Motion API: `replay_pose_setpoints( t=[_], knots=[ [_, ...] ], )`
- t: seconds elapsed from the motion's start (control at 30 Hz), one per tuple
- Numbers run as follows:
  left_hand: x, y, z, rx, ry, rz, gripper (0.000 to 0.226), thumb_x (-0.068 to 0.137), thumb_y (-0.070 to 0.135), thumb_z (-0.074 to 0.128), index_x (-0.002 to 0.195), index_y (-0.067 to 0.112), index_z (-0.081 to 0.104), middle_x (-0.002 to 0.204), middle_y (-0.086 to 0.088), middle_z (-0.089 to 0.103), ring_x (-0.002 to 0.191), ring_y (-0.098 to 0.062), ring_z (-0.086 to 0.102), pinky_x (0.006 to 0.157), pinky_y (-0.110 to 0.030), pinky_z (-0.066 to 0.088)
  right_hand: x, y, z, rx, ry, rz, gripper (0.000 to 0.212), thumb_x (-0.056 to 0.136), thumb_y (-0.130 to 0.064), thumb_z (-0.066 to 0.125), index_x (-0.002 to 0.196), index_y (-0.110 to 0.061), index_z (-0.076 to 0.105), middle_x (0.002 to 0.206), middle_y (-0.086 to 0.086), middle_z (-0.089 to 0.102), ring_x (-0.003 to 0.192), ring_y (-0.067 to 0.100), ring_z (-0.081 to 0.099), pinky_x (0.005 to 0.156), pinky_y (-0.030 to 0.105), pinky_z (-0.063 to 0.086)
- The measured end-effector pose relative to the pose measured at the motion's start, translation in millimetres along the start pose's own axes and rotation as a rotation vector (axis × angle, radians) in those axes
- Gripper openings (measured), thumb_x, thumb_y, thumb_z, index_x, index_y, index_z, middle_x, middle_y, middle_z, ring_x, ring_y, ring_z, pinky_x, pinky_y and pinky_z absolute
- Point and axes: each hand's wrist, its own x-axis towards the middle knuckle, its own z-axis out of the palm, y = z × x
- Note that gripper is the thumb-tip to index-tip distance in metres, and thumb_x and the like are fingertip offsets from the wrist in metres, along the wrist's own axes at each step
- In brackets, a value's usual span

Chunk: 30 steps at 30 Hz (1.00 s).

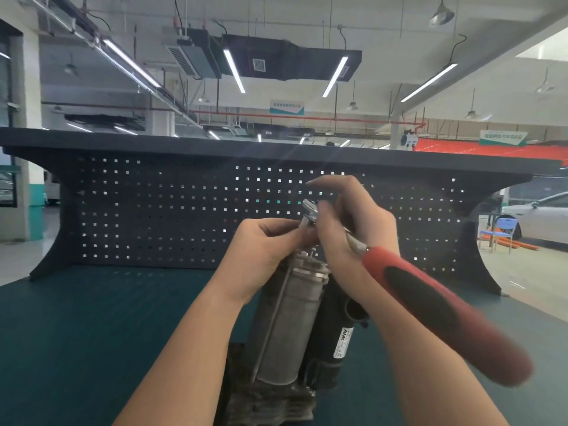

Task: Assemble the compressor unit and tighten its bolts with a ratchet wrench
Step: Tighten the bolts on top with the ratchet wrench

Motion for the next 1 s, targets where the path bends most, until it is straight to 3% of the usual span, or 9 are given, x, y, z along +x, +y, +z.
replay_pose_setpoints(
  t=[0.07, 0.2, 0.3, 0.43, 0.6, 0.67, 0.73, 0.83, 1.0],
  knots=[
    [0, 0, 0, -0.030, 0.009, -0.006, 0.029, 0.073, 0.035, 0.075, 0.092, 0.014, 0.080, 0.092, -0.007, 0.077, 0.089, -0.015, 0.073, 0.077, -0.019, 0.054, -5, 7, 0, 0.193, -0.005, 0.091, 0.019, 0.089, -0.024, 0.048, 0.097, -0.034, 0.062, 0.060, -0.019, 0.054, 0.054, -0.002, 0.049, 0.053, 0.010, 0.039],
    [1, -1, 1, 0.030, 0.042, -0.028, 0.027, 0.073, 0.038, 0.073, 0.087, 0.017, 0.081, 0.089, -0.006, 0.078, 0.089, -0.018, 0.074, 0.082, -0.023, 0.056, -8, 23, -6, 0.543, -0.047, 0.562, 0.017, 0.097, -0.026, 0.048, 0.100, -0.026, 0.065, 0.067, 0.003, 0.053, 0.059, 0.013, 0.046, 0.058, 0.028, 0.037],
    [2, 0, -1, -0.004, 0.036, -0.022, 0.027, 0.070, 0.035, 0.081, 0.091, 0.020, 0.080, 0.091, -0.006, 0.078, 0.087, -0.017, 0.074, 0.079, -0.021, 0.055, -3, 15, -3, 0.393, 0.033, 0.306, 0.022, 0.090, -0.021, 0.048, 0.099, -0.032, 0.065, 0.061, -0.013, 0.052, 0.054, 0.001, 0.047, 0.053, 0.016, 0.040],
    [3, 0, -4, -0.009, 0.007, -0.016, 0.021, 0.077, 0.027, 0.074, 0.092, 0.012, 0.080, 0.092, -0.010, 0.077, 0.088, -0.018, 0.073, 0.078, -0.021, 0.054, -2, 3, 3, 0.118, -0.014, 0.032, 0.021, 0.084, -0.033, 0.047, 0.098, -0.042, 0.060, 0.057, -0.003, 0.047, 0.049, 0.001, 0.045, 0.049, 0.014, 0.039],
    [0, -3, -1, 0.029, 0.021, -0.033, 0.023, 0.078, 0.039, 0.074, 0.083, 0.019, 0.081, 0.089, -0.006, 0.078, 0.089, -0.020, 0.074, 0.087, -0.031, 0.055, -6, 20, -5, 0.590, 0.032, 0.604, 0.007, 0.092, -0.025, 0.056, 0.090, -0.020, 0.058, 0.062, -0.004, 0.049, 0.059, 0.013, 0.041, 0.053, 0.024, 0.035],
    [1, -2, -1, 0.023, 0.019, -0.037, 0.023, 0.076, 0.040, 0.075, 0.084, 0.020, 0.081, 0.088, -0.005, 0.078, 0.088, -0.017, 0.074, 0.081, -0.025, 0.055, -2, 19, -8, 0.499, 0.058, 0.528, 0.005, 0.090, -0.020, 0.059, 0.086, -0.021, 0.056, 0.061, -0.005, 0.047, 0.056, 0.011, 0.042, 0.051, 0.023, 0.036],
    [2, 0, -1, -0.018, 0.010, -0.040, 0.023, 0.074, 0.033, 0.079, 0.089, 0.015, 0.080, 0.088, -0.006, 0.078, 0.084, -0.013, 0.074, 0.072, -0.018, 0.054, 3, 6, -4, 0.329, 0.076, 0.238, 0.012, 0.083, -0.019, 0.056, 0.081, -0.031, 0.053, 0.057, -0.006, 0.042, 0.051, 0.008, 0.041, 0.049, 0.021, 0.038],
    [0, 3, 0, -0.006, -0.003, -0.010, 0.023, 0.068, 0.033, 0.081, 0.083, 0.015, 0.081, 0.078, -0.003, 0.077, 0.072, -0.008, 0.072, 0.063, -0.014, 0.052, 1, -3, 7, -0.006, 0.076, 0.010, 0.009, 0.078, -0.032, 0.048, 0.083, -0.039, 0.048, 0.061, -0.005, 0.049, 0.047, 0.003, 0.044, 0.045, 0.016, 0.039],
    [1, 0, -1, -0.002, 0.078, -0.033, 0.022, 0.067, 0.034, 0.075, 0.079, 0.017, 0.081, 0.083, -0.006, 0.078, 0.079, -0.014, 0.073, 0.073, -0.021, 0.056, -9, 21, -5, 0.408, 0.056, 0.431, 0.011, 0.088, -0.026, 0.054, 0.081, -0.019, 0.058, 0.063, -0.004, 0.049, 0.056, 0.004, 0.044, 0.052, 0.017, 0.038]
  ],
)
